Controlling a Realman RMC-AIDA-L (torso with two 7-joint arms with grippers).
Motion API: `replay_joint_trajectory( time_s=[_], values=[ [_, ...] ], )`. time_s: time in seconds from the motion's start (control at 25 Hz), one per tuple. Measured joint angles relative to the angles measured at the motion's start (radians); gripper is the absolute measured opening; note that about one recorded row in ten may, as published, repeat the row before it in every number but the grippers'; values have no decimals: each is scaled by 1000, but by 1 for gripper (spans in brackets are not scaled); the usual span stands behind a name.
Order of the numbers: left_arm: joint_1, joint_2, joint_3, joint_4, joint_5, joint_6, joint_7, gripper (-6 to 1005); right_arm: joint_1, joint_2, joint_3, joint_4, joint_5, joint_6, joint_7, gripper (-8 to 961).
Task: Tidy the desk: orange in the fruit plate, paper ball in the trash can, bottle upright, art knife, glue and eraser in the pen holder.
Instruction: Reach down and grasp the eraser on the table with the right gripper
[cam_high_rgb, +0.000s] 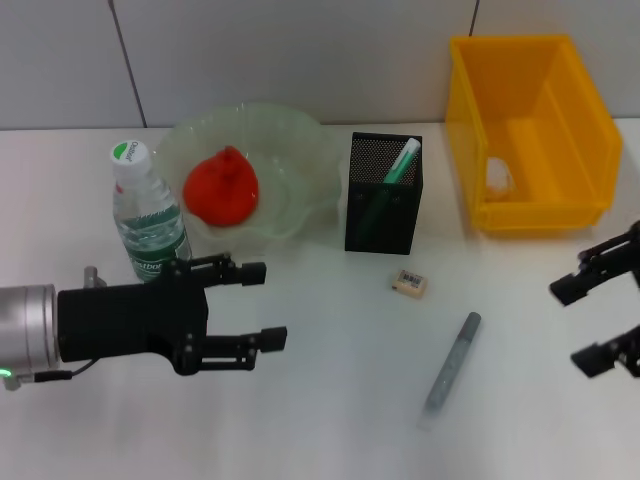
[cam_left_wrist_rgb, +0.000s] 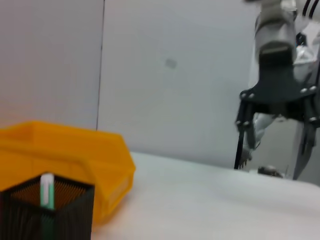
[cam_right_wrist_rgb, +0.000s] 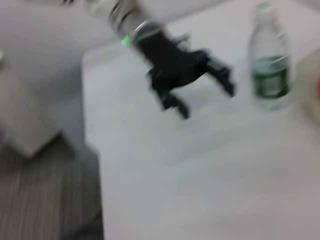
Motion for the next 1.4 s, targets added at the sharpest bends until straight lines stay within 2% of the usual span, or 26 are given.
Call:
replay_joint_trajectory(
  time_s=[0.16, 0.32, 0.4, 0.64, 0.72, 0.84, 1.08, 1.4],
  values=[
    [5, -2, 26, 0, -3, -25, -24, 815, 71, -12, -115, 0, -19, -8, -64, 751],
    [5, -2, 26, 1, -3, -28, -34, 815, 143, -12, -194, -13, -52, -11, -127, 749],
    [4, -1, 26, 1, -3, -33, -47, 815, 174, -1, -226, -17, -81, -11, -156, 748],
    [8, -1, 72, 15, -5, -69, -31, 815, 225, 69, -312, 9, -225, 21, -272, 746],
    [19, -1, 76, 18, -15, -113, -12, 815, 247, 86, -325, 12, -286, 10, -320, 745],
    [25, -2, 79, 16, -52, -127, -12, 815, 251, 99, -357, 42, -335, -9, -381, 743],
    [26, -5, 105, 18, -93, -127, -28, 815, 190, 115, -431, 142, -381, 27, -498, 741],
    [47, -4, 126, 31, -128, -146, -31, 815, 161, 167, -490, 156, -490, 143, -666, 737]
  ],
)
